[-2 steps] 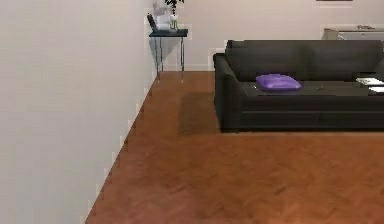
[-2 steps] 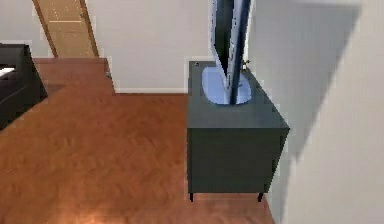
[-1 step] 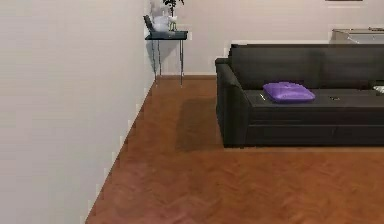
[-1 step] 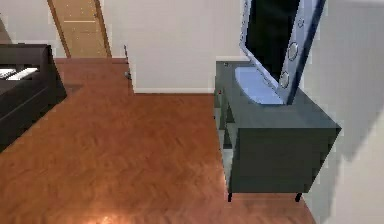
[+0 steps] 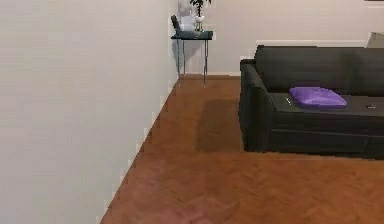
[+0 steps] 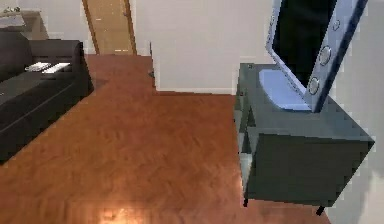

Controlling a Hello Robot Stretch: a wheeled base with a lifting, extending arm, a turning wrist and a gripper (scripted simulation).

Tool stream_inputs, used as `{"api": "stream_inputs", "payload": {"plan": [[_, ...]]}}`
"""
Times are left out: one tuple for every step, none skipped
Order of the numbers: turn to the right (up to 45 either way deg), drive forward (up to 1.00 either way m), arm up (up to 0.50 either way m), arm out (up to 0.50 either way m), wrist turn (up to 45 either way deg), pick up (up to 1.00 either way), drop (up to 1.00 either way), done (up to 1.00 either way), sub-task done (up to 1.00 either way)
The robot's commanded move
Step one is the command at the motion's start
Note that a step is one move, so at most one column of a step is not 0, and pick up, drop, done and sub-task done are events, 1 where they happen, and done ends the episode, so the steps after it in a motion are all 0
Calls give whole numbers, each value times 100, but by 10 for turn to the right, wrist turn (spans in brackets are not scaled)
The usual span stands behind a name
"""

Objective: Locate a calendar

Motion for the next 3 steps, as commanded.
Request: {"api": "stream_inputs", "payload": {"plan": [[0,100,0,0,0,0,0,0,0],[0,100,0,0,0,0,0,0,0],[0,55,0,0,0,0,0,0,0]]}}
